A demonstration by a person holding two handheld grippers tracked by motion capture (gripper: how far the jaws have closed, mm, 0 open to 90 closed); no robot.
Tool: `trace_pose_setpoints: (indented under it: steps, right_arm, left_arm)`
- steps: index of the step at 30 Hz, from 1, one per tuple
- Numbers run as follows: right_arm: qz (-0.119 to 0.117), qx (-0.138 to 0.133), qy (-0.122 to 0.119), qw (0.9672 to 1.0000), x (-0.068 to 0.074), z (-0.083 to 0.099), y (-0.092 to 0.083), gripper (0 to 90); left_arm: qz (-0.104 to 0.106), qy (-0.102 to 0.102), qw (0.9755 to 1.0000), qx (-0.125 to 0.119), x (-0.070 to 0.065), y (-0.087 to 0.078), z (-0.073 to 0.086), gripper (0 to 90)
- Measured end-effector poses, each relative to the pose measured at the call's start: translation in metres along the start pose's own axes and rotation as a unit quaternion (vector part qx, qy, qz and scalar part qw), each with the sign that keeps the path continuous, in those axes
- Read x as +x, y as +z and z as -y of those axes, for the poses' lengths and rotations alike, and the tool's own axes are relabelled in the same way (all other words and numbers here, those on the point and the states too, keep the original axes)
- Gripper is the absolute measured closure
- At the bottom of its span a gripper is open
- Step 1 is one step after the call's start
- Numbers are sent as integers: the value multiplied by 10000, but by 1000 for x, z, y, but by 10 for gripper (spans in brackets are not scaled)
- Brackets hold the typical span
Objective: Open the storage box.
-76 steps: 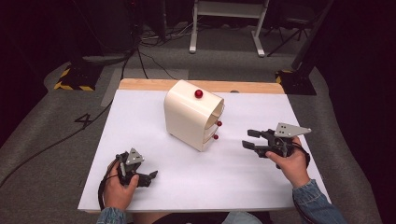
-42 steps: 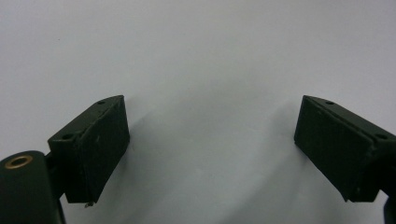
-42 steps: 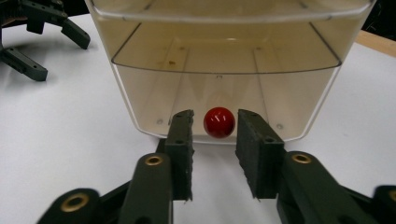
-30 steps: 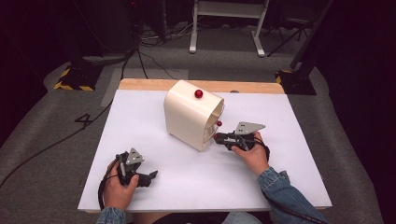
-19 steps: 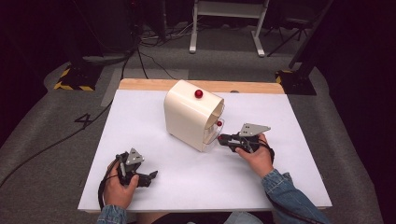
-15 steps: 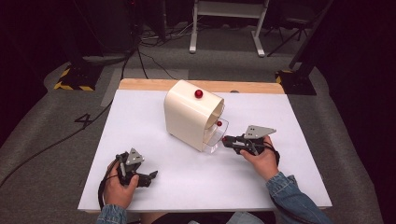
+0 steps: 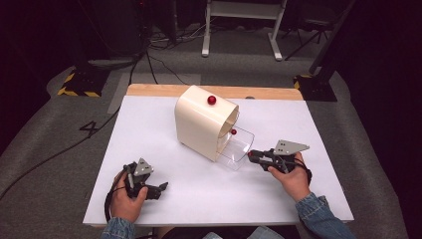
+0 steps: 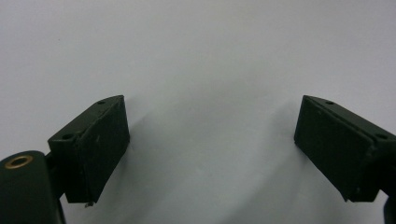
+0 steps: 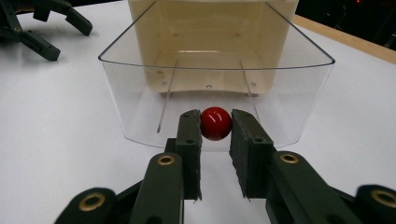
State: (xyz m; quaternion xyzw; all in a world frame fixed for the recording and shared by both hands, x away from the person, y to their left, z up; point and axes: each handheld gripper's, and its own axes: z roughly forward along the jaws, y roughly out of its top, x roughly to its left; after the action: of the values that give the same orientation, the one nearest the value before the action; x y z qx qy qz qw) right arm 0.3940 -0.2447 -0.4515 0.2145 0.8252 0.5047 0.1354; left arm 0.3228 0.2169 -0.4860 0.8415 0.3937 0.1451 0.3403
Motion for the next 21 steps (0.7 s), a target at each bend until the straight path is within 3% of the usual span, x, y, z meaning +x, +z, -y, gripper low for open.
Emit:
trace_pose_setpoints:
  steps: [21]
  right_arm:
    - [-48, 169, 228, 9996, -4, 17, -10, 756]
  left_arm:
    - [0, 2, 10000, -1, 0, 0, 0, 106]
